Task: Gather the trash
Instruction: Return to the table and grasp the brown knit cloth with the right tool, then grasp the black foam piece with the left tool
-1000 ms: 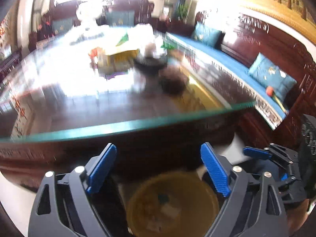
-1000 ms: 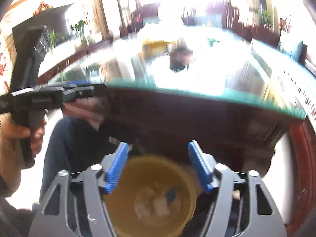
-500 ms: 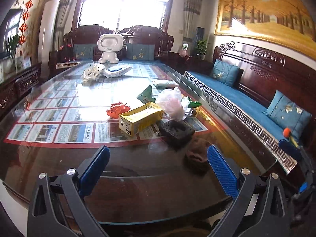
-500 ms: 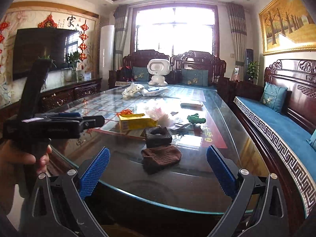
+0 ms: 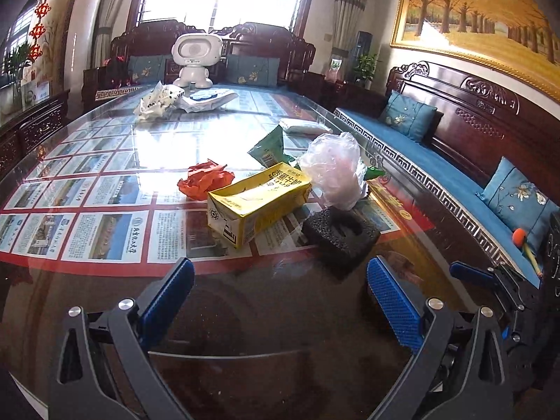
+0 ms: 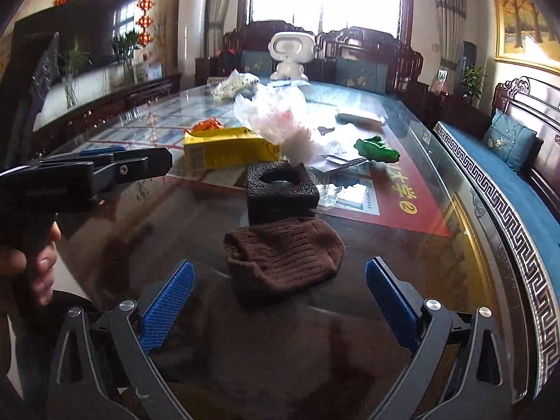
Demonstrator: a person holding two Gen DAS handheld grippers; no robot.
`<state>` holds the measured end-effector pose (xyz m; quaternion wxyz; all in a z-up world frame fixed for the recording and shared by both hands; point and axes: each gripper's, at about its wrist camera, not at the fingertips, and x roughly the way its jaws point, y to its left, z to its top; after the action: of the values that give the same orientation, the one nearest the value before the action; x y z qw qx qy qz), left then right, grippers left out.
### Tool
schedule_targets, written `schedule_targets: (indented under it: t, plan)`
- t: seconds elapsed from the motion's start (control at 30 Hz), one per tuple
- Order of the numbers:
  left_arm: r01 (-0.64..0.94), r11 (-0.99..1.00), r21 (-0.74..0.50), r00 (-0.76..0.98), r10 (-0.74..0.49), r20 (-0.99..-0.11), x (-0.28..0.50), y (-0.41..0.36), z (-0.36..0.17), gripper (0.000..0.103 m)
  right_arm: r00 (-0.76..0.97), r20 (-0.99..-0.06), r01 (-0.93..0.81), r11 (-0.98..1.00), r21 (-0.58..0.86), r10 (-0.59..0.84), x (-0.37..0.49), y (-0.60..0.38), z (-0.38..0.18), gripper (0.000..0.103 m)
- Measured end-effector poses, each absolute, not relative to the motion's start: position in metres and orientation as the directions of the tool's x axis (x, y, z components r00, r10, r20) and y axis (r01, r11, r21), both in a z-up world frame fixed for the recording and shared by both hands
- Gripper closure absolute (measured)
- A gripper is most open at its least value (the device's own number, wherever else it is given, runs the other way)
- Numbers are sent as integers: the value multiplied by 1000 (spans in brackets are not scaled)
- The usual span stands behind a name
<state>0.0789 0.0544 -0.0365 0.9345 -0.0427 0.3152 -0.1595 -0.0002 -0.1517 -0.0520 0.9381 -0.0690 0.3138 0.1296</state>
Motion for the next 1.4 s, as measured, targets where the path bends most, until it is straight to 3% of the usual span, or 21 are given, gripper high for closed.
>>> schedule_targets:
  t: [0.37,0.5,0.6,0.63,0.67,0.73,1.23,1.4]
  plan:
    - [264,942,-206,734,-335,-591,106,48,-46,4,697,-701,-238,971,-26,152,45,-153,-63,9]
    - [270,943,-196,723,-333,-606,111,44,-49,4,673,-713,-246,969,34,196,49,-157,-66,18]
    - [271,941,-202,717,-337,-610,113,41,-49,4,676,-706,-262,965,34,209,47,-160,-64,30]
    - [274,940,-201,713,-339,-614,114,39,-50,4,678,-705,-261,965,36,209,48,-161,-64,38]
    - [276,941,-197,709,-338,-619,114,37,-50,4,682,-697,-267,963,42,220,46,-162,-62,58]
    - [278,943,-184,707,-330,-625,116,32,-50,4,674,-690,-289,954,79,261,45,-166,-61,80]
    - [290,946,-143,705,-312,-637,133,-8,-47,4,714,-617,-245,944,222,330,32,-210,-50,84]
    - [219,967,-131,663,-246,-707,147,-14,-58,4,719,-606,-243,940,239,340,32,-216,-50,84]
